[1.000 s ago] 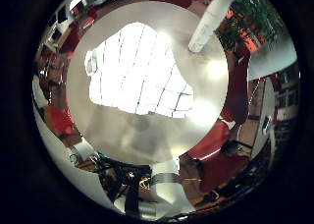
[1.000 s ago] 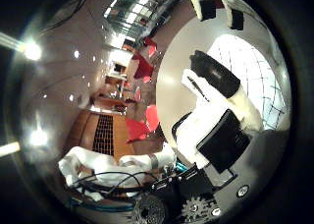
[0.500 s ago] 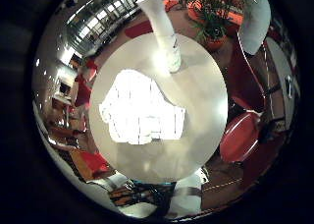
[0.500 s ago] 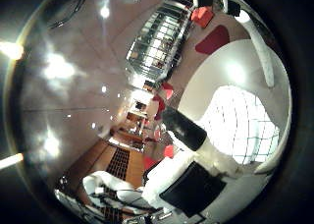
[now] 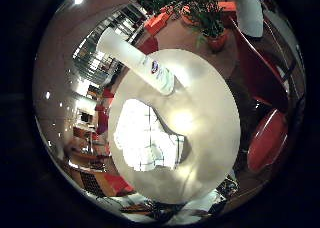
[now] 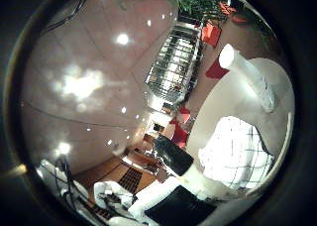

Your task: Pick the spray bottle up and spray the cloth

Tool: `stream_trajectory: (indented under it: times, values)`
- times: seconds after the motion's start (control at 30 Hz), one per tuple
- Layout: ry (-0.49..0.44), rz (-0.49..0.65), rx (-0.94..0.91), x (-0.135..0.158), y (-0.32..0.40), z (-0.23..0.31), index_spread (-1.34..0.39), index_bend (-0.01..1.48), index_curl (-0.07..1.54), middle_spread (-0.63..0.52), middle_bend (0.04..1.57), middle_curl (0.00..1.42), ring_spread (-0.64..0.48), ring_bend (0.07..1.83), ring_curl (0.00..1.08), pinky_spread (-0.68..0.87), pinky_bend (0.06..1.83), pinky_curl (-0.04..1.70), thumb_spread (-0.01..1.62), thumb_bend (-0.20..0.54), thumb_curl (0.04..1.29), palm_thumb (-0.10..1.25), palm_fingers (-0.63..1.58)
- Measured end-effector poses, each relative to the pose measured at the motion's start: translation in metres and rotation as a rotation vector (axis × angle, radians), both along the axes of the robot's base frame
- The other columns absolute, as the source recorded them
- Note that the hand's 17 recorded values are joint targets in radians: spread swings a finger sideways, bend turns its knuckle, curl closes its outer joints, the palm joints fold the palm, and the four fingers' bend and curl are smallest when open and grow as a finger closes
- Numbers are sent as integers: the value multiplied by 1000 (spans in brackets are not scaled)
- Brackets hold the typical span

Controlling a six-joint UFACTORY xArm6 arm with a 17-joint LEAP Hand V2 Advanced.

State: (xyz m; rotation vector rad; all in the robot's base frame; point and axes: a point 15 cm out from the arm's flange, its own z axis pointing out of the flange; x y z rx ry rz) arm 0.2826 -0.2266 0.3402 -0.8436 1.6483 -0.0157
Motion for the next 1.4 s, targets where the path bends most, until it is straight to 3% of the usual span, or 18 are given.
stream_trajectory:
  times: [0.43,0.6,1.4]
  values:
    - [-74,-55,151,16,-62,-47,-160,155,272,207,239,352,234,480,237,406,500,287,1051,-26,279,453,8]
    - [-95,-46,199,37,-58,-55,-161,150,268,217,227,346,236,467,240,405,481,288,1025,-25,283,451,13]
    - [-17,51,169,126,-1,-92,-140,150,257,219,225,346,239,452,257,406,426,303,1006,-27,288,447,41]
